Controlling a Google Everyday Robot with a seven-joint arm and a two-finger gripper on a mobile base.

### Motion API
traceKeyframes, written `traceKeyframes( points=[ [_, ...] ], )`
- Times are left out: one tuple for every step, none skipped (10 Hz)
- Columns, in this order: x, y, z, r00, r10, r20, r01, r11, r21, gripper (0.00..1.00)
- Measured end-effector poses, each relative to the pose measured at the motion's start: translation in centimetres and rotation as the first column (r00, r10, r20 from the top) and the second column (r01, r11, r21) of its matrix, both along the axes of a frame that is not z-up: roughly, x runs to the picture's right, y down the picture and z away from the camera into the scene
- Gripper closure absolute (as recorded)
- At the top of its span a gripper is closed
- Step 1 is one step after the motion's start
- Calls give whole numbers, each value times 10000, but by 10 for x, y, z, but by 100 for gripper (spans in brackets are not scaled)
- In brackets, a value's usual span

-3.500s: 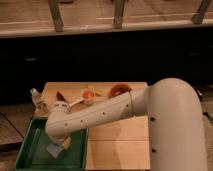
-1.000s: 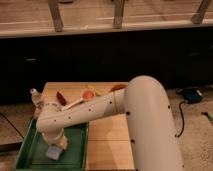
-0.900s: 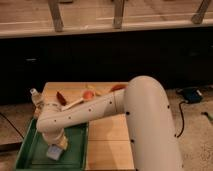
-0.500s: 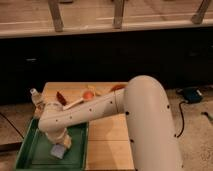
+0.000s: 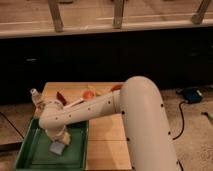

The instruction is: Wipe tray with sponge

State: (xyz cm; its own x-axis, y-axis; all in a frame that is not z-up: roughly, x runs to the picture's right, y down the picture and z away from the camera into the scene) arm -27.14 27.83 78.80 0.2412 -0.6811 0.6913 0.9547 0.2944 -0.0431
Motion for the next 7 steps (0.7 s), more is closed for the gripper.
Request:
traceKeyframes(
  points=[
    [-15,-3,-5,9988,-52,479,44,9999,159,100],
    [-30,-4,-18,9962,-108,866,89,9997,228,100],
    [-41,-3,-34,9922,-176,1233,143,9995,273,100],
    [-47,-3,-50,9856,-264,1671,199,9990,402,100],
    [-48,-2,-58,9828,-322,1821,247,9988,430,100],
    [-45,0,-61,9842,-342,1736,277,9988,398,100],
    [-36,4,-68,9875,-401,1526,365,9990,260,100]
  ],
)
